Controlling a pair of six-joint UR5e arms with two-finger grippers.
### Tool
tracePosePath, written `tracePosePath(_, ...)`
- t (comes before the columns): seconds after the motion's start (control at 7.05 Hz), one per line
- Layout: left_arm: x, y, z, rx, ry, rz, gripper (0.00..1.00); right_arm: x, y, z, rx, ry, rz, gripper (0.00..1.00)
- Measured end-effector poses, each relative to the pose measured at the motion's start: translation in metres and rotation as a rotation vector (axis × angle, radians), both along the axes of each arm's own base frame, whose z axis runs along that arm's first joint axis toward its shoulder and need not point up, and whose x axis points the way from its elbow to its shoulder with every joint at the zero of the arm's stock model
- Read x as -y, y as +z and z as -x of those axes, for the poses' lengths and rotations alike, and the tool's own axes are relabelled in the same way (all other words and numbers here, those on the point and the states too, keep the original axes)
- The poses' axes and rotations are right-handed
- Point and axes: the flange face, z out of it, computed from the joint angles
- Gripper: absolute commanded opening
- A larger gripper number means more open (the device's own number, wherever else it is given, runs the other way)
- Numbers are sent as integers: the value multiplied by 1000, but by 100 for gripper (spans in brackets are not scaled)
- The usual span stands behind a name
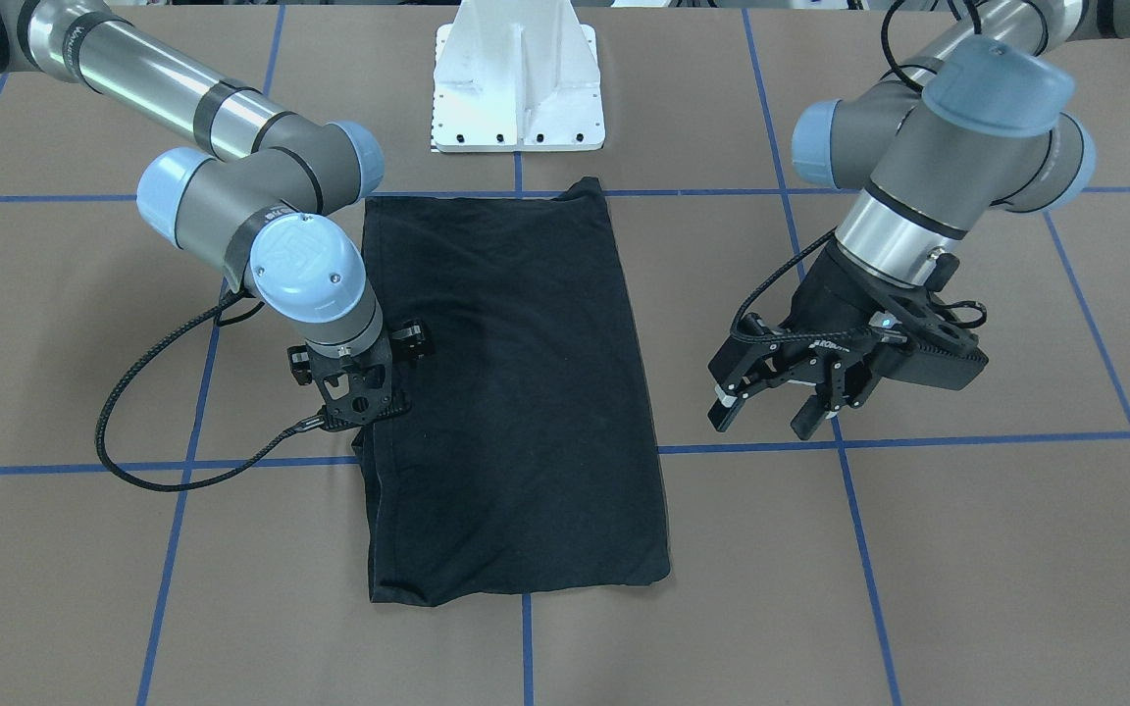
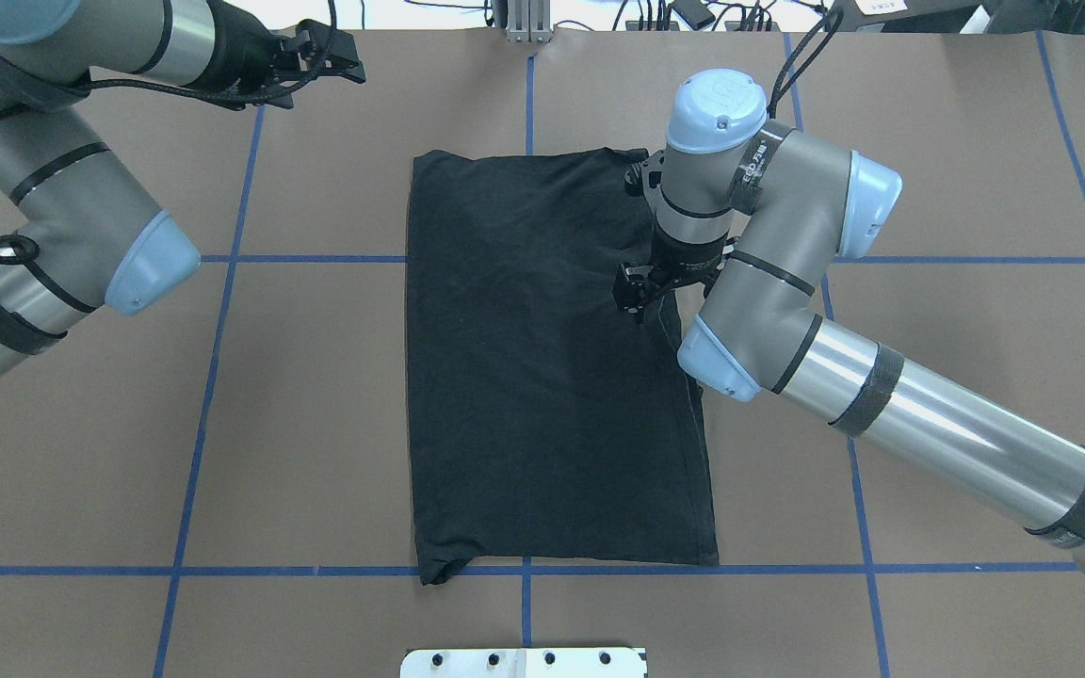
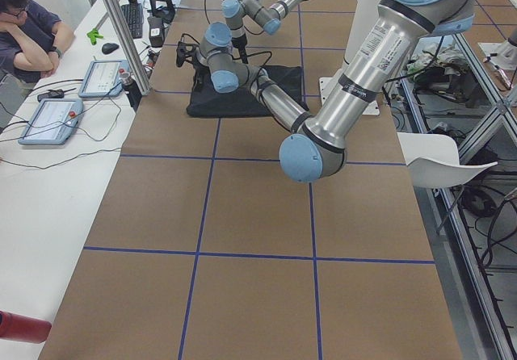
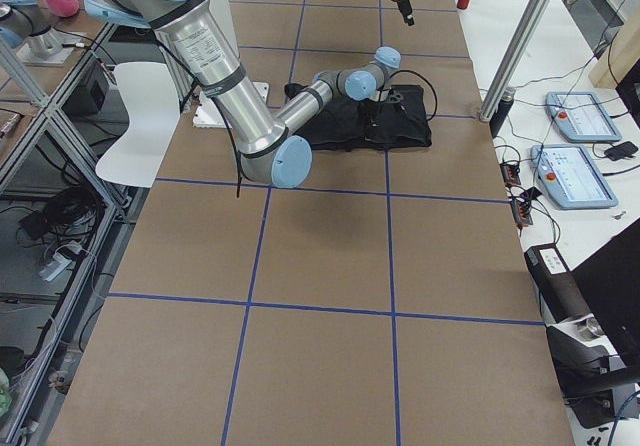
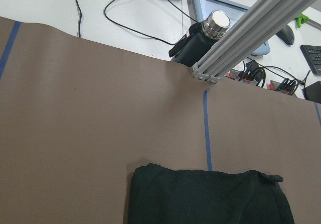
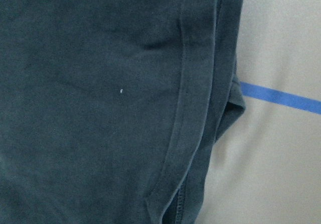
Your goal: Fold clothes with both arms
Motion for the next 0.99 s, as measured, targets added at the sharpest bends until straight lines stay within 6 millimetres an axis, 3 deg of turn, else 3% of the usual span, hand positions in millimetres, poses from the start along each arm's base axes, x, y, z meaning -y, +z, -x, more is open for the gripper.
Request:
tracePosePath(0.43, 0, -1, -1, 0, 1, -1, 100, -3, 31, 1, -41, -7, 39, 100)
tracePosePath(0.99, 0, -2, -1, -1, 2, -1, 100, -2, 44, 4, -60, -10, 55, 100)
